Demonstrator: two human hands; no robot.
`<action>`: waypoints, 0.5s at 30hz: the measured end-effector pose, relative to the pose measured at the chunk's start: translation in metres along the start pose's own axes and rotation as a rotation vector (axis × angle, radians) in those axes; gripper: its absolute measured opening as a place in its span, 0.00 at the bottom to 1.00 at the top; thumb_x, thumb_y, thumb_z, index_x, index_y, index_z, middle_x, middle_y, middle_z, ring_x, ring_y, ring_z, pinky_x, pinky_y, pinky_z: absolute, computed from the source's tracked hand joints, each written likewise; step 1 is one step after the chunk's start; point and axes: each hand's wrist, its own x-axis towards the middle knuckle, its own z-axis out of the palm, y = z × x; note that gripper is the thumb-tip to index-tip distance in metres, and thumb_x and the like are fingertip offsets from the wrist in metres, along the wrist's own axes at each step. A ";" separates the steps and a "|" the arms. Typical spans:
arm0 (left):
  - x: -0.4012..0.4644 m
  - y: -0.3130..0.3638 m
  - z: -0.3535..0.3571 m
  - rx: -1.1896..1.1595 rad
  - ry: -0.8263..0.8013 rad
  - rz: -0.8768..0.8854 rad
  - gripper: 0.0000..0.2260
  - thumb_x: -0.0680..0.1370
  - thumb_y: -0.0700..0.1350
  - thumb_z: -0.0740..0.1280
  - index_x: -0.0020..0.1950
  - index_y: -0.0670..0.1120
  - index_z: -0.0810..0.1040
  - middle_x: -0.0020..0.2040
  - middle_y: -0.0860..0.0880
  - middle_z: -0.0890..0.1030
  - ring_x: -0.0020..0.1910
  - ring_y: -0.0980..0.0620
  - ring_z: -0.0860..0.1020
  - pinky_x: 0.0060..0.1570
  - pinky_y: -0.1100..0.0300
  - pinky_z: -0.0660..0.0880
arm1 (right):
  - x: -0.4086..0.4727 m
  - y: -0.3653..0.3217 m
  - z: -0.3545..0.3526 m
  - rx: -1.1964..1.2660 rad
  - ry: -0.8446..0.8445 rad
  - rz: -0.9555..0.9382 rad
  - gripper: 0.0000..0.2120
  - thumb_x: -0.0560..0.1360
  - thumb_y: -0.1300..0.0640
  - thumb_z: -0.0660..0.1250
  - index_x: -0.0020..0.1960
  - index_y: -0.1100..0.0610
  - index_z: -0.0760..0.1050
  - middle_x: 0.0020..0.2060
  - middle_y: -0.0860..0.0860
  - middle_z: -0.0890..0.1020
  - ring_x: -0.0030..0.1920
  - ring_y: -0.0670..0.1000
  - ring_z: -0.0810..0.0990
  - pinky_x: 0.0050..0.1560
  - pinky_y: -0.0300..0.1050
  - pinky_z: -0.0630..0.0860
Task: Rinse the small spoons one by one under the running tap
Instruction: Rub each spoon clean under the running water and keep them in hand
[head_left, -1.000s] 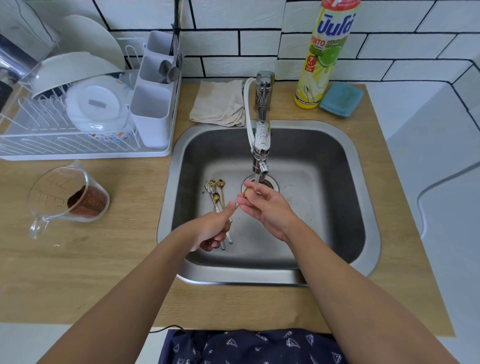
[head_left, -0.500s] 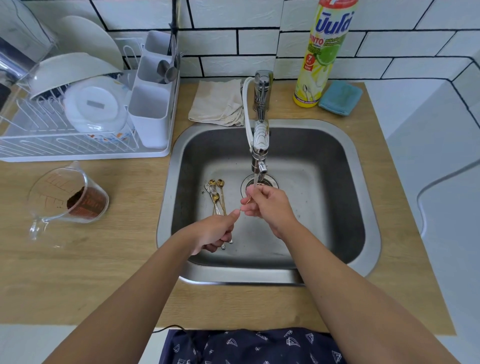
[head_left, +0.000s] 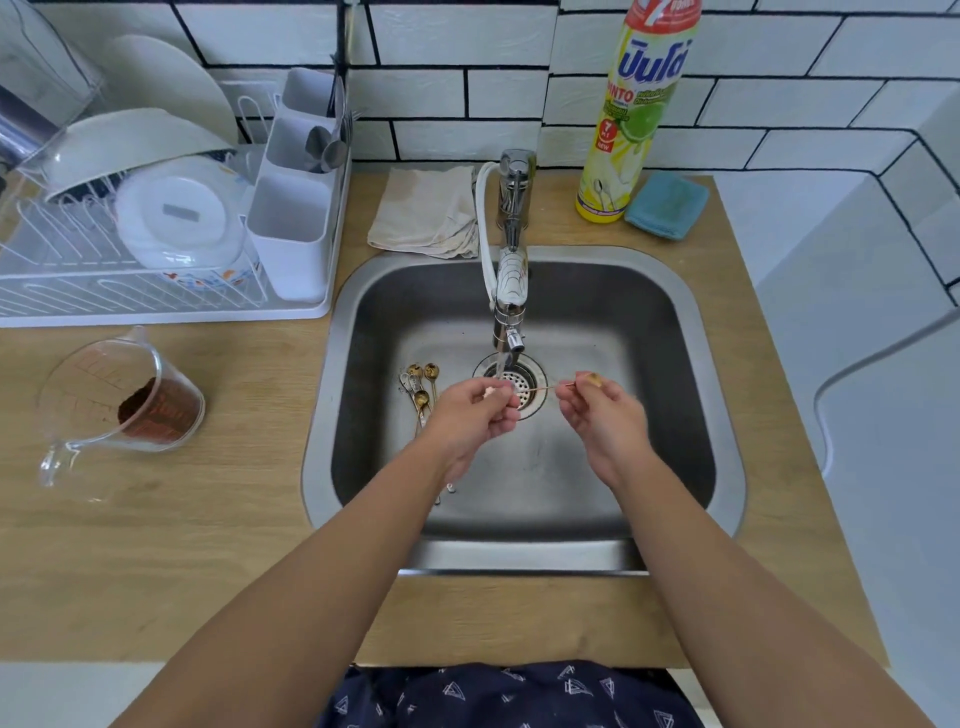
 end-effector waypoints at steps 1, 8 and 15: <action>0.004 -0.003 0.007 0.030 0.039 0.026 0.05 0.82 0.39 0.65 0.51 0.41 0.80 0.40 0.46 0.81 0.30 0.58 0.77 0.34 0.64 0.77 | -0.001 -0.001 -0.001 0.037 0.000 0.007 0.04 0.81 0.65 0.67 0.50 0.58 0.78 0.36 0.51 0.85 0.35 0.44 0.85 0.37 0.35 0.81; 0.011 -0.010 0.018 -0.016 0.131 0.039 0.14 0.84 0.50 0.63 0.47 0.41 0.80 0.29 0.51 0.76 0.23 0.56 0.69 0.24 0.63 0.67 | -0.007 0.005 0.005 0.132 -0.106 0.042 0.03 0.81 0.65 0.68 0.51 0.58 0.79 0.43 0.52 0.88 0.42 0.44 0.86 0.40 0.35 0.81; 0.004 -0.008 0.005 -0.140 -0.078 0.012 0.07 0.83 0.41 0.63 0.55 0.40 0.80 0.39 0.46 0.84 0.35 0.54 0.84 0.37 0.65 0.80 | -0.009 0.008 0.011 0.174 -0.127 0.042 0.03 0.82 0.64 0.67 0.53 0.61 0.80 0.43 0.53 0.88 0.42 0.46 0.86 0.44 0.37 0.82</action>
